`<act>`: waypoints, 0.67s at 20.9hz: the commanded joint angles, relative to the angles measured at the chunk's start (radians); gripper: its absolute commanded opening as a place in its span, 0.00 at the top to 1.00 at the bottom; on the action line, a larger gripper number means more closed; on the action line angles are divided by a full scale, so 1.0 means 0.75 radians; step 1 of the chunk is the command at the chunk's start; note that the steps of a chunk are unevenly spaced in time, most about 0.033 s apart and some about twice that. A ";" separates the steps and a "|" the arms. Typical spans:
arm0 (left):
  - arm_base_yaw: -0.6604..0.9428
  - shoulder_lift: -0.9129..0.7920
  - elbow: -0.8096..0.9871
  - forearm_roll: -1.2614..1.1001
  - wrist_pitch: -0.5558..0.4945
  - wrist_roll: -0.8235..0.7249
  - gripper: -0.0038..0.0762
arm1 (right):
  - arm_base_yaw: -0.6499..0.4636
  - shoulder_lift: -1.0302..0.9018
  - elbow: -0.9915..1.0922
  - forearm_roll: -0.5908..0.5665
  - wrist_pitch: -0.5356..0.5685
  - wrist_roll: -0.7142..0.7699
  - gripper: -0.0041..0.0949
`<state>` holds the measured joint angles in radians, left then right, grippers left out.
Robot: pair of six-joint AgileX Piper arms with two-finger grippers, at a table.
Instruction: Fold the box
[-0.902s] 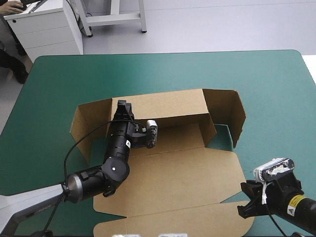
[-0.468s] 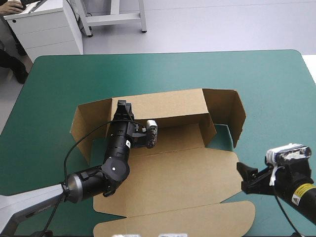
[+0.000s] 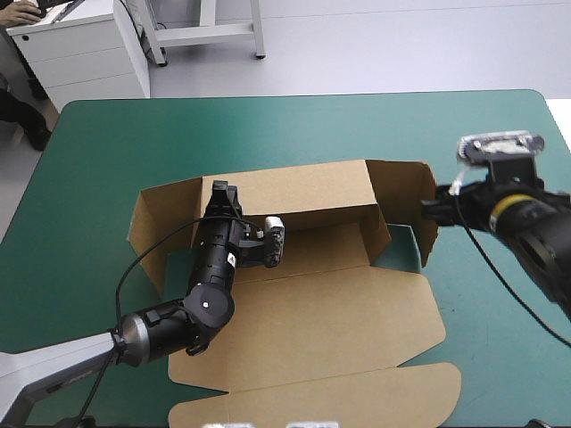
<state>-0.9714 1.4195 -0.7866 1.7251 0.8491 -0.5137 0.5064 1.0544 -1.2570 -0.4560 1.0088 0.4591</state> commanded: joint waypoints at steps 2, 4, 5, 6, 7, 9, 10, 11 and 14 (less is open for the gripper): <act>-0.019 -0.034 -0.019 0.103 -0.027 -0.002 0.96 | -0.083 0.267 -0.350 -0.017 -0.031 -0.097 0.21; -0.019 -0.034 -0.019 0.103 -0.027 -0.002 0.96 | -0.162 0.384 -0.479 0.139 -0.003 -0.215 0.23; -0.019 -0.034 -0.019 0.103 -0.024 -0.002 0.96 | -0.258 0.503 -0.606 0.343 0.038 -0.340 0.23; -0.019 -0.034 -0.019 0.103 -0.024 0.008 0.96 | -0.329 0.596 -0.707 0.469 0.074 -0.416 0.23; -0.019 -0.034 -0.019 0.103 -0.024 0.008 0.96 | -0.365 0.642 -0.755 0.515 0.090 -0.449 0.23; -0.019 -0.034 -0.019 0.103 -0.027 0.008 0.96 | -0.425 0.768 -0.875 0.556 0.121 -0.498 0.23; -0.019 -0.034 -0.019 0.103 -0.027 0.008 0.96 | -0.444 0.842 -0.929 0.556 0.146 -0.519 0.23; -0.019 -0.034 -0.019 0.103 -0.027 0.008 0.96 | -0.444 0.890 -0.956 0.552 0.173 -0.536 0.23; -0.019 -0.034 -0.019 0.103 -0.027 0.008 0.96 | -0.444 0.994 -0.980 0.521 0.238 -0.582 0.24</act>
<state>-0.9714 1.4195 -0.7866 1.7251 0.8491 -0.5107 0.1788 1.8060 -1.9527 -0.0493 1.1903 0.0537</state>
